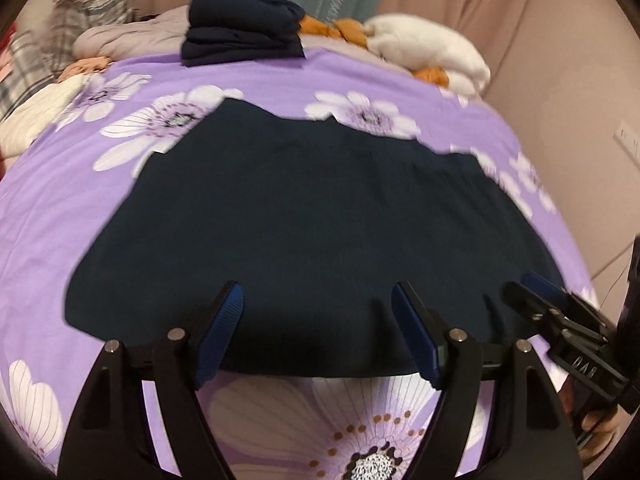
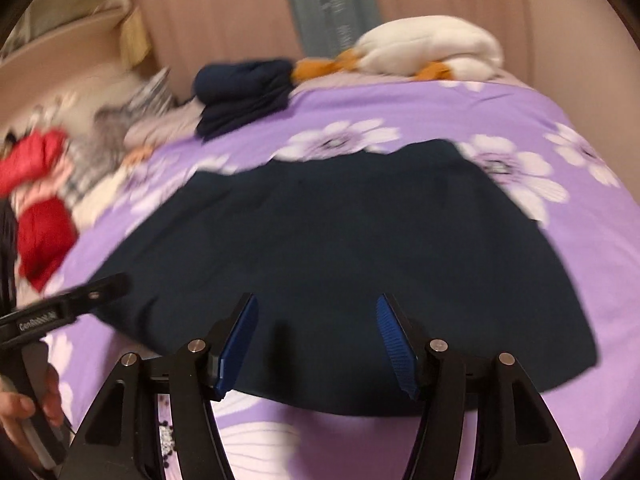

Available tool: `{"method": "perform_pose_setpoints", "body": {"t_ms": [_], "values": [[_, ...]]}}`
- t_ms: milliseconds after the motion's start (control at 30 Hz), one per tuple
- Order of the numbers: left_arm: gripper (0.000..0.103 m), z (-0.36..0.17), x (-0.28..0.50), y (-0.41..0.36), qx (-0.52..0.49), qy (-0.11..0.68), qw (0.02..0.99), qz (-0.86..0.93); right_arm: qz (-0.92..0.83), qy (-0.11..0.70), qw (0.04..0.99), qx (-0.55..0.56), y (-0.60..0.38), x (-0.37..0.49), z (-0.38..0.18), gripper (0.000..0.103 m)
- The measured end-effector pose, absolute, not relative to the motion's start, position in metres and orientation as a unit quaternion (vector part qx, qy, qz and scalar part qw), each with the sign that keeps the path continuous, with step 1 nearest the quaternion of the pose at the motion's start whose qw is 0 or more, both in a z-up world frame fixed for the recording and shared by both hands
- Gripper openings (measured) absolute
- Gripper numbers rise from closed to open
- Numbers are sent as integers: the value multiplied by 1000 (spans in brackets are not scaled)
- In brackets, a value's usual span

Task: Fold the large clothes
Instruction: 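Lower the unfolded edge onto the bed cover and open both tools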

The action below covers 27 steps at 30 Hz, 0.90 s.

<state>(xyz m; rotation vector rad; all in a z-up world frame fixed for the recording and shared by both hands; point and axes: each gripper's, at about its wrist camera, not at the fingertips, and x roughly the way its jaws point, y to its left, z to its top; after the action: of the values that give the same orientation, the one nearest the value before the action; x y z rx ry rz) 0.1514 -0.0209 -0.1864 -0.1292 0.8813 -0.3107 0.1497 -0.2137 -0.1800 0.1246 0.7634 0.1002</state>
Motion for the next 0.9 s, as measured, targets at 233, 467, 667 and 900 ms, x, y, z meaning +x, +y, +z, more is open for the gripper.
{"method": "perform_pose_setpoints", "body": {"t_ms": [233, 467, 667, 900], "values": [[78, -204, 159, -24, 4, 417, 901, -116, 41, 403, 914, 20, -199, 168, -204, 62], [91, -215, 164, 0, 0, 412, 906, -95, 8, 403, 915, 28, -225, 164, -205, 62], [91, -217, 167, 6, -9, 413, 906, -95, -13, 398, 916, 34, -253, 154, -204, 62], [91, -216, 164, 4, -10, 412, 906, -96, -44, 401, 913, 52, -276, 149, -202, 62]]}}
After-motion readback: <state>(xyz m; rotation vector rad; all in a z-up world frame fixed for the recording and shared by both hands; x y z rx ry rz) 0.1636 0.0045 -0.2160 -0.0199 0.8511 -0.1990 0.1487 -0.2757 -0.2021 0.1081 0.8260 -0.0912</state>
